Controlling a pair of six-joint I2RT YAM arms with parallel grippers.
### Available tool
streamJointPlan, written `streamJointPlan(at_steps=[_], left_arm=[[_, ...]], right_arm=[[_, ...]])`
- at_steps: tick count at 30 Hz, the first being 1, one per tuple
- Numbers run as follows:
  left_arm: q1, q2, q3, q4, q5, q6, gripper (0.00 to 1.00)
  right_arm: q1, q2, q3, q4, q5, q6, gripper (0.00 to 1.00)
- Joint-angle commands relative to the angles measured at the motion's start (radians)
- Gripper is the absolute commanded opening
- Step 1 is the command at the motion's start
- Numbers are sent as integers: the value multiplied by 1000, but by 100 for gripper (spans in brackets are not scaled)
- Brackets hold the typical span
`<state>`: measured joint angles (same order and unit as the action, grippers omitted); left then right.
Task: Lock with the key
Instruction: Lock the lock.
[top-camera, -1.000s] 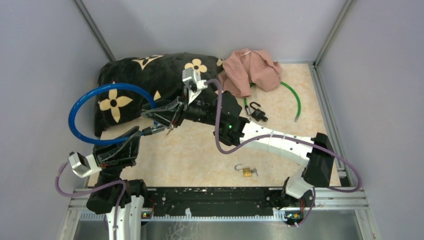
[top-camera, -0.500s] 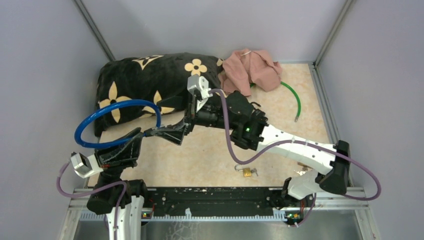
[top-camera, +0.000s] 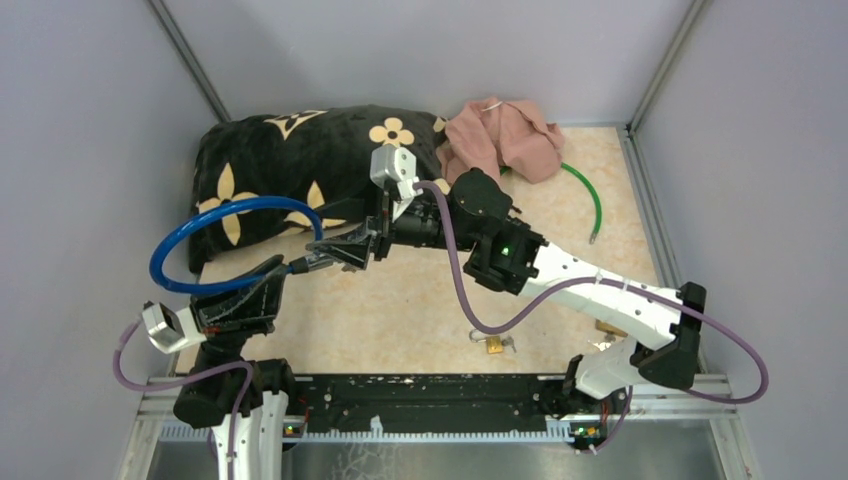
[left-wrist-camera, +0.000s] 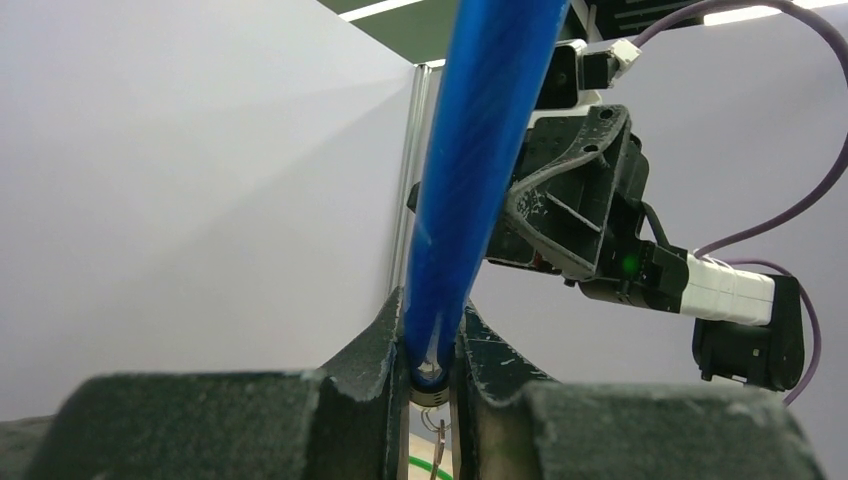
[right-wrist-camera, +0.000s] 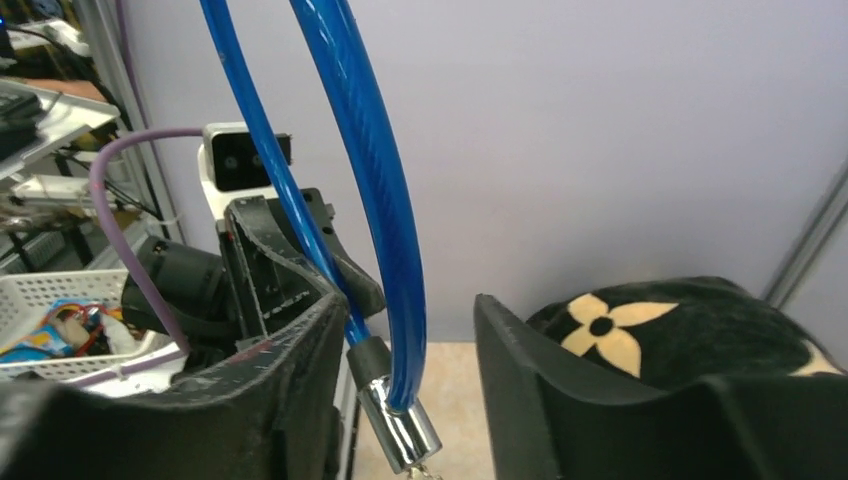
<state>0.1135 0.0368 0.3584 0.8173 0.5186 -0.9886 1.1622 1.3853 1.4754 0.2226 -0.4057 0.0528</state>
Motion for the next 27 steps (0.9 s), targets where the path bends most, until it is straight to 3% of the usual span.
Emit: streamJointPlan(at_steps=[1,3,5,10,14,24,25,27], left_arm=[[2,-15,14,25,-5,-20,0],[2,-16,16,28,-12,-24,0],[1,-14,20,45,-42,-31,0],[2,30,34,144,-119,-85,0],[-1,26,25,101,-92,-132,0],[-8,9,23,108,-121,-92,0],[-8,6,20,104,-116,-89,0],[-8,2,15,93,-111,-84,0]], right_arm=[[-2,24,51,27,-39,26,36],[-2,31,43,42,-39,41,8],[-1,38,29,46,-42,46,0],[11,87,-22,201,-109,164,0],[36,130,-13,272,-112,208,0],[16,83,-73,143,-117,150,0],[6,72,-64,112,-149,135,7],[-9,57,-41,55,-219,100,38]])
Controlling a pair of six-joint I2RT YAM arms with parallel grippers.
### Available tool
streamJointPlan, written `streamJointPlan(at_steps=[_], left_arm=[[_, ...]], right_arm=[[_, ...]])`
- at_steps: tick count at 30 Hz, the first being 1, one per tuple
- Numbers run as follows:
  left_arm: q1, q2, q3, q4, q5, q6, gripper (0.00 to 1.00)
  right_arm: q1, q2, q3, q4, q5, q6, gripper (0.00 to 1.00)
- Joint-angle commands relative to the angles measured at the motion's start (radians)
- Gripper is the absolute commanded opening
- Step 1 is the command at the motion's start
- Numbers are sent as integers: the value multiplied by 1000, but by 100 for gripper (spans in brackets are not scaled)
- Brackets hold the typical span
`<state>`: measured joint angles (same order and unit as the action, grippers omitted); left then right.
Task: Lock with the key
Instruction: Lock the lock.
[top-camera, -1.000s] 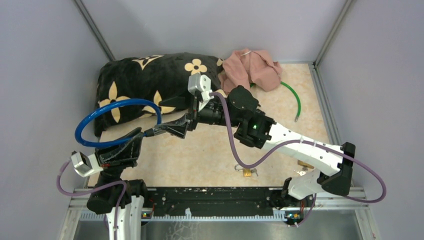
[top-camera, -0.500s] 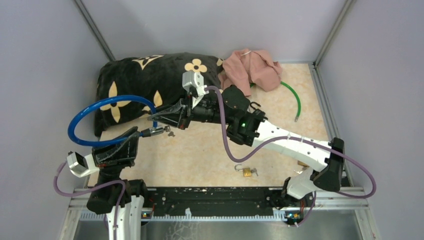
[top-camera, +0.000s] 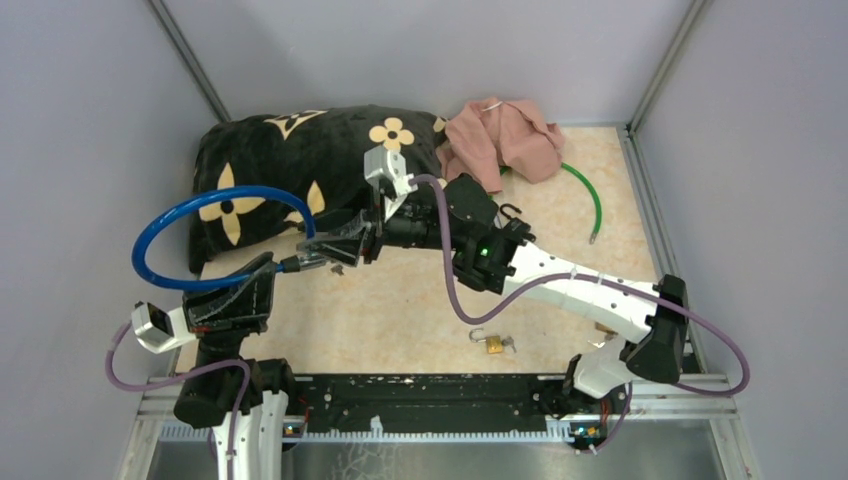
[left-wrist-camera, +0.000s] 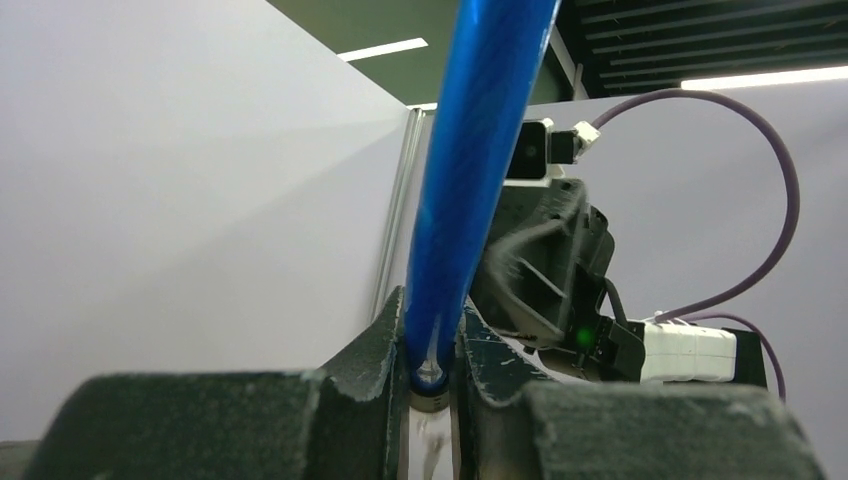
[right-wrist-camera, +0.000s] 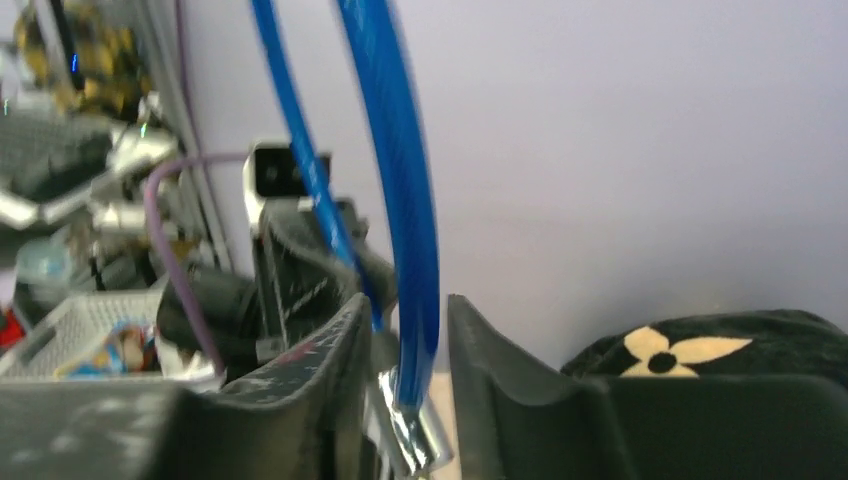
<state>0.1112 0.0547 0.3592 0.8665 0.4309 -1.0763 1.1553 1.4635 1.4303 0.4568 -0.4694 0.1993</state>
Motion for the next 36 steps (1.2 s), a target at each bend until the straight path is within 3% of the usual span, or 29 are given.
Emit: streamJointPlan(at_steps=[1,4,5,9,12,15,18,20,22,26,36], left_arm=[[-6,-18,14,41,-24,6,0],[-4,-22,18,42,-12,9,0],[-6,-22,20,43,-8,9,0],[-6,-21,23,37,0,13,0],[-6,-20,23,35,1,16,0],[-6,-19,20,34,7,18,0],[-4,-19,19,30,12,22,0],[-3,-17,18,27,12,24,0],[-4,-15,18,25,11,24,0],[-3,-13,20,22,14,26,0],[-2,-16,18,20,22,19,0]], right_arm=[[-9,-30,12,-204,-180,-65,48],[-33,-64,15,-265,-209,-109,88],[-41,-74,11,-283,-215,-127,95],[-60,-152,-72,-280,-156,-188,98],[-56,-255,-224,-162,-15,-276,98],[-8,-350,-334,-92,179,-441,96],[105,-381,-374,-98,377,-669,87],[177,-376,-387,-77,495,-792,71],[243,-357,-398,-35,585,-894,62],[286,-297,-358,-60,635,-1002,55],[288,-213,-276,-88,659,-1026,45]])
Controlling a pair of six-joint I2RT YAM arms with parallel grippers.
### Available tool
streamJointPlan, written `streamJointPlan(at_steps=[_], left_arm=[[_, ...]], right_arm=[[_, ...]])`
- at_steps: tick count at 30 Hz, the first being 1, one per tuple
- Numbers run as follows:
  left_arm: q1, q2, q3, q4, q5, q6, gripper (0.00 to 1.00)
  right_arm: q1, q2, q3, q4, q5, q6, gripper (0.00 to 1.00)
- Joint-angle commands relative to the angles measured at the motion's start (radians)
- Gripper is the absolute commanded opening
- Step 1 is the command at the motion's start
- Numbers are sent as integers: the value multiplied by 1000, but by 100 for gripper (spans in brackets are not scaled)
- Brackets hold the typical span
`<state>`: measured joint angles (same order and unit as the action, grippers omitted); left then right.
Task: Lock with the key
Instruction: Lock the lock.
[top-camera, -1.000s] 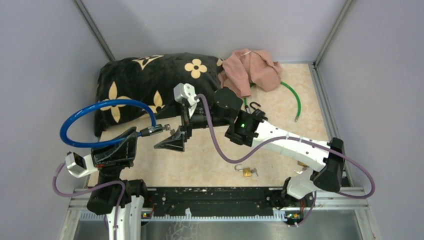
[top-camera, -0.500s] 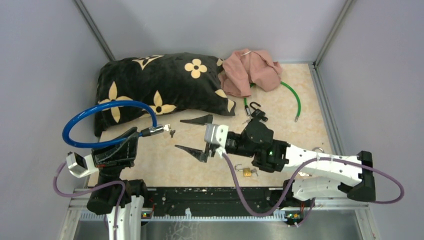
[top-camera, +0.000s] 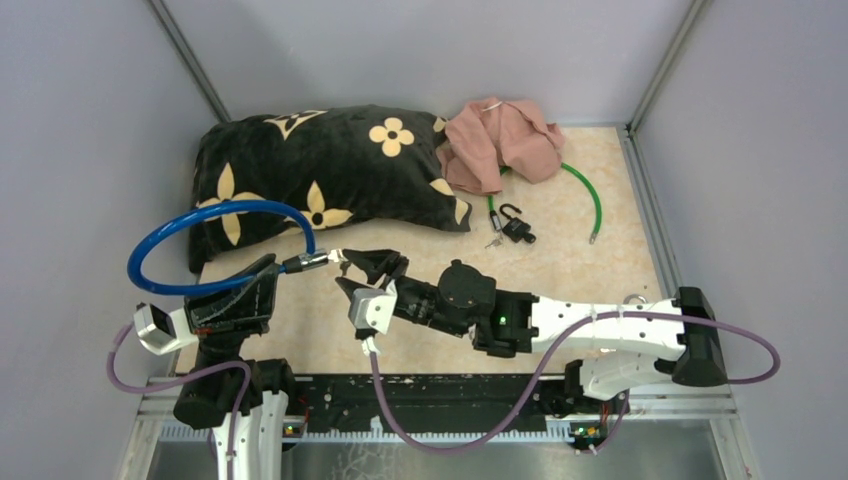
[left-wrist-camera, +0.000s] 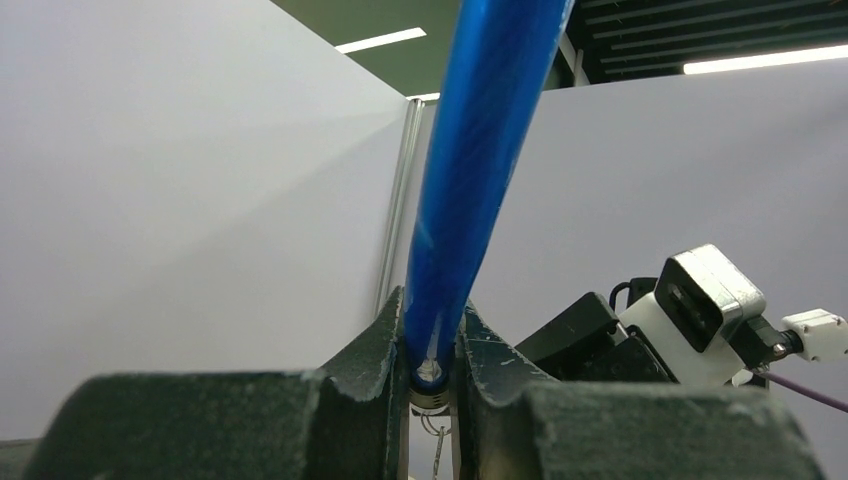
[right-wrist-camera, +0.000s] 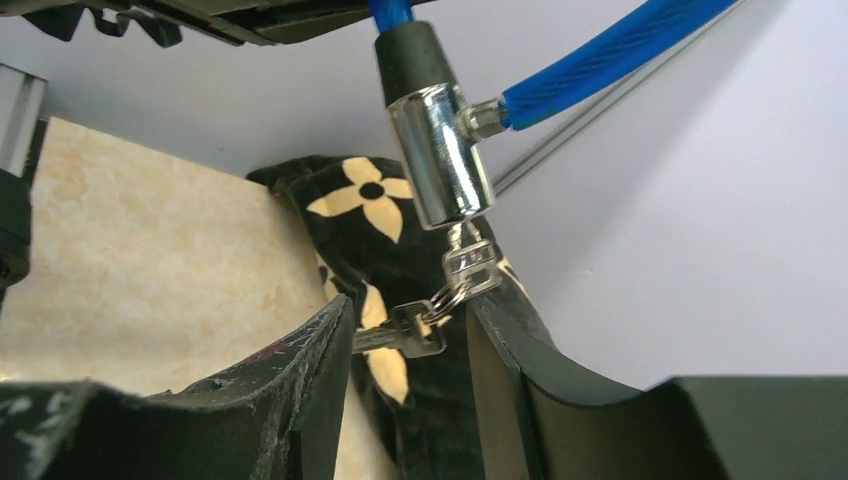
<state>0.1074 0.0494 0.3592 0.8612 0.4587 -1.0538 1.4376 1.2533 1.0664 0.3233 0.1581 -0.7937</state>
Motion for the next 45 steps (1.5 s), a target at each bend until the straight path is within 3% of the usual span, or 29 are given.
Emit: streamJointPlan(at_steps=[1,12,17,22,31,32,35,37,38,43,45], left_arm=[[1,-11,18,25,-6,-4,0],[1,-14,21,30,3,-7,0],[0,-14,19,32,6,-6,0],[1,-16,14,39,23,11,0],[1,-21,4,58,56,34,0],[1,-21,6,58,54,34,0],[1,-27,9,51,38,34,0],[1,-28,11,49,31,32,0],[2,-28,11,50,30,32,0],[1,-29,10,44,35,28,0],[1,-29,13,43,38,28,0]], right_arm=[[6,0,90,49,34,-35,44],[6,42,143,-7,70,-65,41],[6,40,147,-14,42,-62,15],[7,40,187,-89,21,-28,0],[6,45,266,-208,-59,52,0],[6,46,270,-214,-40,61,11],[1,47,282,-243,23,113,65],[-11,42,298,-280,16,165,90],[-22,36,306,-300,-11,197,97],[-119,37,374,-334,-344,454,98],[-128,46,395,-290,-388,510,98]])
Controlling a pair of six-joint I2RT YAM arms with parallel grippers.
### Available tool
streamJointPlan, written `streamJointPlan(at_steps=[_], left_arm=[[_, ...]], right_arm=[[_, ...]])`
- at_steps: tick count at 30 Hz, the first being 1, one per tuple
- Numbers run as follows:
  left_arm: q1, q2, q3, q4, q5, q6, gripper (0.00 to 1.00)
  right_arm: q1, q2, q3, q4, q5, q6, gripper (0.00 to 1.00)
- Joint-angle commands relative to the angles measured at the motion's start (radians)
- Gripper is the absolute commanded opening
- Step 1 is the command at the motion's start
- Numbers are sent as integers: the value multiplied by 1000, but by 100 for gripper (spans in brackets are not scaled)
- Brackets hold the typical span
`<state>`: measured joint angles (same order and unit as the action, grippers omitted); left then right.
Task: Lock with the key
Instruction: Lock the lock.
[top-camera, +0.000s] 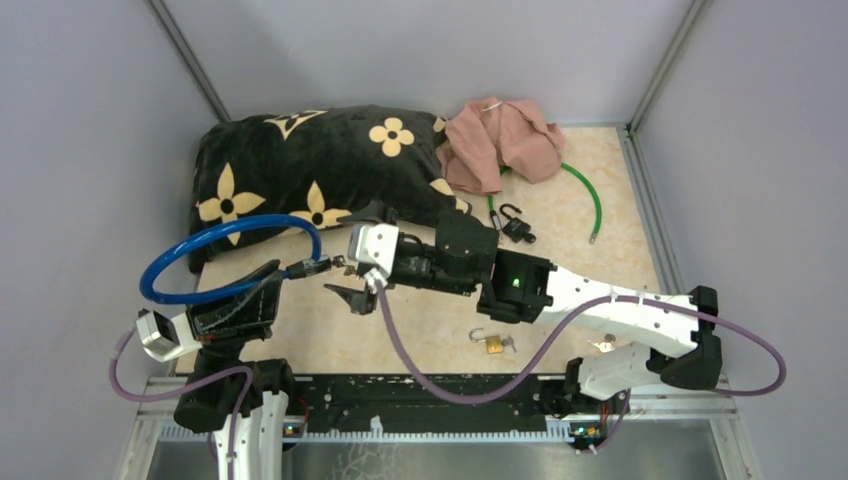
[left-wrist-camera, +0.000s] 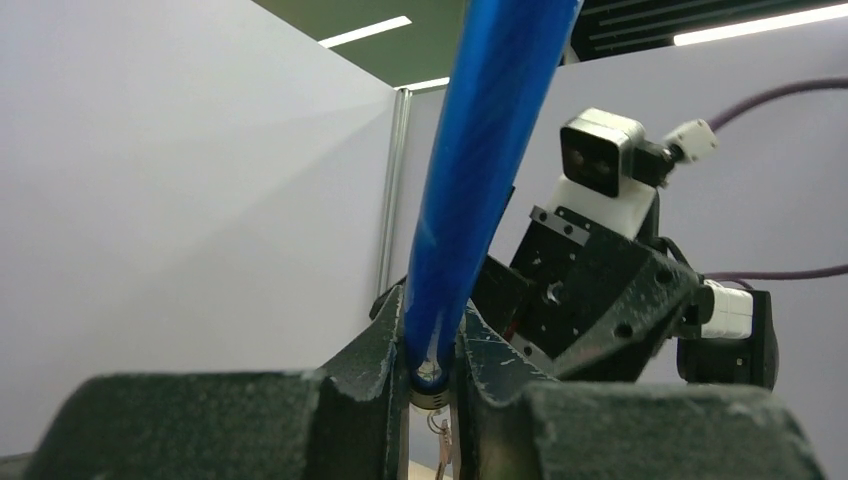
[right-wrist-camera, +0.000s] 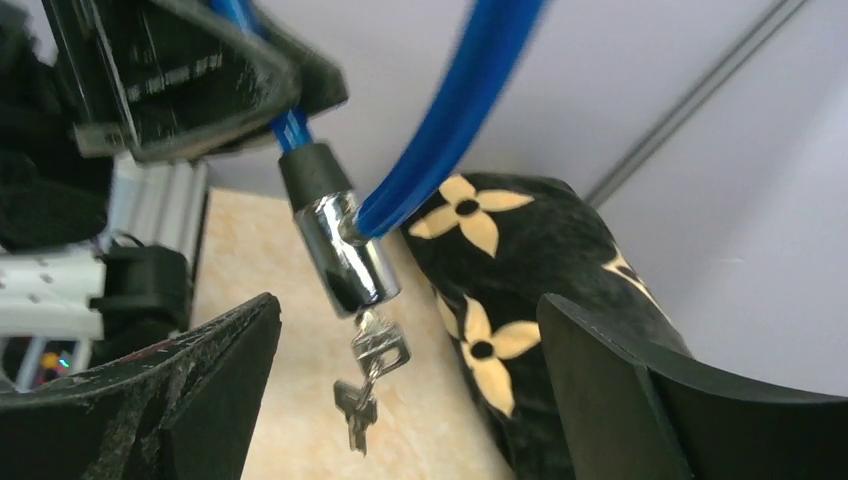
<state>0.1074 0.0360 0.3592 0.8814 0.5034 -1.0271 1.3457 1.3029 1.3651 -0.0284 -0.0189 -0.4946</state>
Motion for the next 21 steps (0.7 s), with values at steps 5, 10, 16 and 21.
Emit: streamJointPlan(at_steps=[5,10,16,21], left_arm=[[1,-16,20,19,-1,-2,0],[2,-17,23,16,2,-7,0],[2,-19,37,39,-38,-18,0],[4,-16,56,58,-69,-52,0]], right_arm=[[-37,23,122,160,-243,300,84],[-37,60,157,182,-263,336,56],[-38,100,137,205,-241,388,0],[-38,132,117,228,-269,444,0]])
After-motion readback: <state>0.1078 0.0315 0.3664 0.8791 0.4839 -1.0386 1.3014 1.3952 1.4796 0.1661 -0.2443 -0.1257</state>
